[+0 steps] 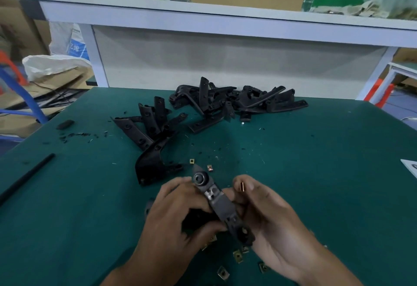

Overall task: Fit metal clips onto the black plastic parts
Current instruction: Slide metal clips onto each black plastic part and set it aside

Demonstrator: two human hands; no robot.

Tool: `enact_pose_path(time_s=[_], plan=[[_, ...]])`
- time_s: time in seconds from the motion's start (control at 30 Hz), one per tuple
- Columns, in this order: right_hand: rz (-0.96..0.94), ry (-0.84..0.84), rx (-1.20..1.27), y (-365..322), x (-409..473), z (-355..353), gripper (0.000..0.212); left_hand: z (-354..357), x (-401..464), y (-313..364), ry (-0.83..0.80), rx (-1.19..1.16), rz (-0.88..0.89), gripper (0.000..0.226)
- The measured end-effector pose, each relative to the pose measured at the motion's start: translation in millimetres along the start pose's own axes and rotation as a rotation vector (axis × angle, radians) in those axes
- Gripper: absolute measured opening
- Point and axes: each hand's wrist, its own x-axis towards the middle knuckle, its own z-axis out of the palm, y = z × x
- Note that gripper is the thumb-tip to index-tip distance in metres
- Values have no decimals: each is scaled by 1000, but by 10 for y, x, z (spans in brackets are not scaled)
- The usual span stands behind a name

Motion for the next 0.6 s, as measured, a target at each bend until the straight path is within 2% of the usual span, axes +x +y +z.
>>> enact_pose_path(time_s=[0.1,0.2,0.4,0.5,0.6], plan=[[-11,85,-44,-25,-4,-28,26,11,-47,35,-9,-20,-222,32],[-52,220,-222,-27,12,-64,22,11,-71,-19,-37,25,-298,40],[-135,328,-433,-61,10,-90,16,-79,32,-19,-150,250,-195,37],[-125,338,-462,-53,7,-115,25,-68,32,-27,-162,270,-103,40],[-113,327,-471,-54,6,-129,23,-49,46,-30,-151,269,-9,37]])
